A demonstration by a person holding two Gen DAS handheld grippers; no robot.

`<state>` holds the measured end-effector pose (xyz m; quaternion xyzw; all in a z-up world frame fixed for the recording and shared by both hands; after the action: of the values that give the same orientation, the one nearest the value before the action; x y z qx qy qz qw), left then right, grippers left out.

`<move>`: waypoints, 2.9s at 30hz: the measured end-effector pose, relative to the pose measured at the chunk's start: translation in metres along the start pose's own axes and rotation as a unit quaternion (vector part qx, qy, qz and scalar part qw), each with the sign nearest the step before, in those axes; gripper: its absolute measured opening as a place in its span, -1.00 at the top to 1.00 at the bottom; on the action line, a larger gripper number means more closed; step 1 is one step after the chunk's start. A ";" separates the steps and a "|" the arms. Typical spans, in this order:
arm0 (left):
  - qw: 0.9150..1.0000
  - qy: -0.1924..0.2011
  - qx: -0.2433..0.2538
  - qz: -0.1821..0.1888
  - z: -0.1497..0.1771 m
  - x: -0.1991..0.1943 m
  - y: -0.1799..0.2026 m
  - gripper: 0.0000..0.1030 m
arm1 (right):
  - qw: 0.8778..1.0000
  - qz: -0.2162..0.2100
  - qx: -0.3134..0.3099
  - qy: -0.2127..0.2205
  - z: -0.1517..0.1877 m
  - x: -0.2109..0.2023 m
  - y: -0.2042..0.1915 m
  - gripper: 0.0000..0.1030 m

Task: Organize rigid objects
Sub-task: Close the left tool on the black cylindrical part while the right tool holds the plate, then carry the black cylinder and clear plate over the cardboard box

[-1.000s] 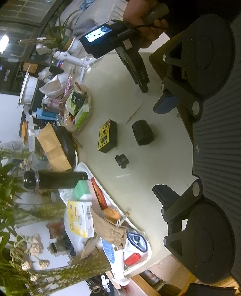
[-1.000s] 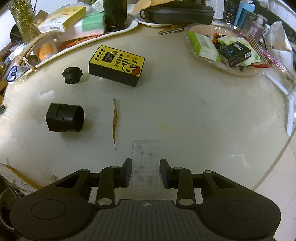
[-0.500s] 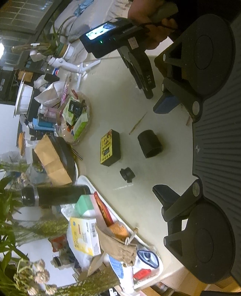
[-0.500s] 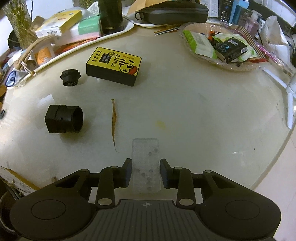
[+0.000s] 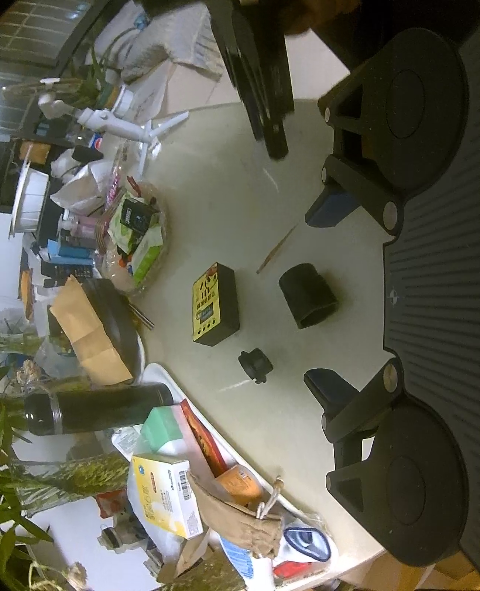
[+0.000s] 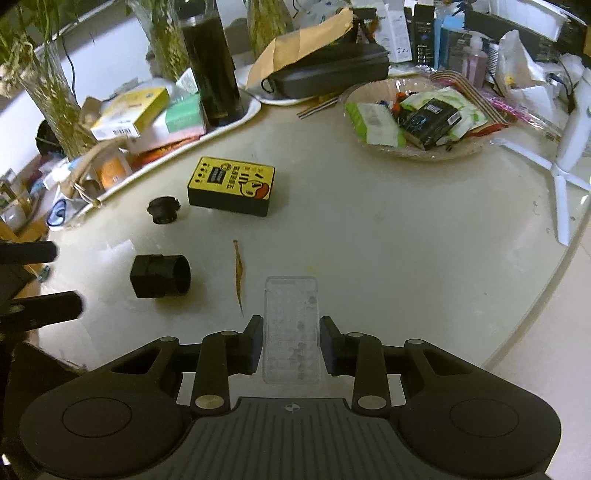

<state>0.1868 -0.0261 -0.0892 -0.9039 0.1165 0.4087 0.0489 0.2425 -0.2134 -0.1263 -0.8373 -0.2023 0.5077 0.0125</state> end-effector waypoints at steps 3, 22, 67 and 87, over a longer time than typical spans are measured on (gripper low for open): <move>1.000 -0.005 0.018 -0.012 -0.002 0.009 0.003 -0.63 | 1.000 -0.004 0.002 0.006 0.001 -0.010 0.002 0.32; 0.957 -0.101 0.272 -0.017 -0.012 0.077 0.024 -0.39 | 0.999 -0.008 0.025 0.031 0.012 -0.050 0.027 0.32; 0.998 -0.056 0.038 0.005 -0.026 -0.013 -0.019 0.22 | 0.998 -0.041 -0.007 0.036 0.011 -0.073 -0.004 0.32; 0.994 -0.070 -0.077 0.038 0.006 -0.076 -0.023 0.22 | 0.997 -0.066 -0.029 0.038 0.025 -0.101 -0.043 0.32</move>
<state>0.1400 0.0104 -0.0364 -0.8691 0.1155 0.4801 -0.0283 0.1665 -0.2145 -0.0434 -0.8409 -0.2717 0.4671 0.0293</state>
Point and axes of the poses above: each gripper's, at about its wrist camera, not at the fingertips, and x roughly the way its jaws point, y to its right, z to its underside, the point moved 4 cm from there along x, roughly the way its jaws point, and after that the axes turned 1 degree about x, right-handed, at the moved point
